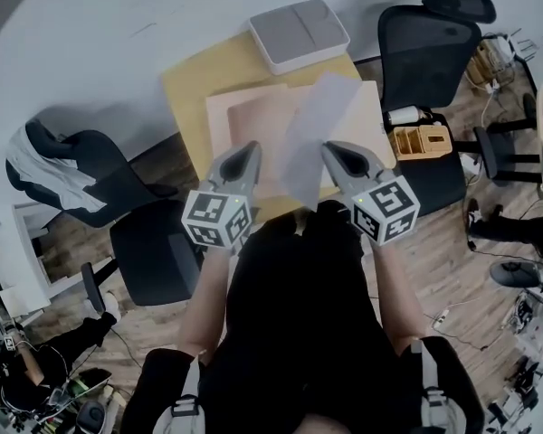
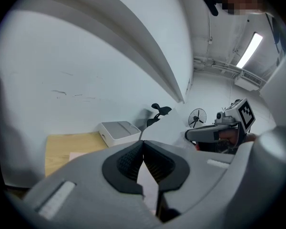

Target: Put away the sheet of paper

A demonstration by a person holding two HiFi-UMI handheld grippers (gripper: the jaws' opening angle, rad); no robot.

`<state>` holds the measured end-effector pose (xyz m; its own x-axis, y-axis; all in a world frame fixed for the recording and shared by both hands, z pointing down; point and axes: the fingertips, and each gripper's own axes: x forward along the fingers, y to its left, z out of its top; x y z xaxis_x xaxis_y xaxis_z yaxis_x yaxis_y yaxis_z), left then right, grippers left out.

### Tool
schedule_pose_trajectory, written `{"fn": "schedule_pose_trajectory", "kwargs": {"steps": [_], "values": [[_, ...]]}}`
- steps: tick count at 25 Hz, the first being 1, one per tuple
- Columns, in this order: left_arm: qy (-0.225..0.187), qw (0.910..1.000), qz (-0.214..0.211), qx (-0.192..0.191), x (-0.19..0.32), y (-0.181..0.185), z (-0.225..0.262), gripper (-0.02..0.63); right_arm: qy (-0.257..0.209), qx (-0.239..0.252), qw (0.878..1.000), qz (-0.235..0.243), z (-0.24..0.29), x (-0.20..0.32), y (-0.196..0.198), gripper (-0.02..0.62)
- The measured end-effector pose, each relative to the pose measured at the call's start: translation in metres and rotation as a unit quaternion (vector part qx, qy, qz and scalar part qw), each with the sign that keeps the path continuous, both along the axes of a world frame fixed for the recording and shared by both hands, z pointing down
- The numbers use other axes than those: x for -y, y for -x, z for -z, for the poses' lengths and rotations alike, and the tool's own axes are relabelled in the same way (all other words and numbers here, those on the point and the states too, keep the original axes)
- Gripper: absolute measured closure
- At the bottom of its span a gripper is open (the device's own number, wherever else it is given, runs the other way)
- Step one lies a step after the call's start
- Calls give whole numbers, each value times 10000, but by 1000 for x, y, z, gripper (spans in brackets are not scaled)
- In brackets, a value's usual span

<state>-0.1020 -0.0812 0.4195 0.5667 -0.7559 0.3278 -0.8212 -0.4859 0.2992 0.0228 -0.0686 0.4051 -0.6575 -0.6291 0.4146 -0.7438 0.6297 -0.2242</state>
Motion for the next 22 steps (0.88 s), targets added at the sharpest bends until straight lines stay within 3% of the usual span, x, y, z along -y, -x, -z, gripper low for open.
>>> {"fn": "schedule_pose_trajectory", "kwargs": {"steps": [17, 22], "values": [[180, 9991, 392, -54, 16, 28, -11, 597, 700, 53, 9972, 241, -48, 38, 21, 594], [248, 9989, 397, -47, 23, 24, -16, 597, 1102, -197, 9936, 145, -86, 48, 14, 594]]}}
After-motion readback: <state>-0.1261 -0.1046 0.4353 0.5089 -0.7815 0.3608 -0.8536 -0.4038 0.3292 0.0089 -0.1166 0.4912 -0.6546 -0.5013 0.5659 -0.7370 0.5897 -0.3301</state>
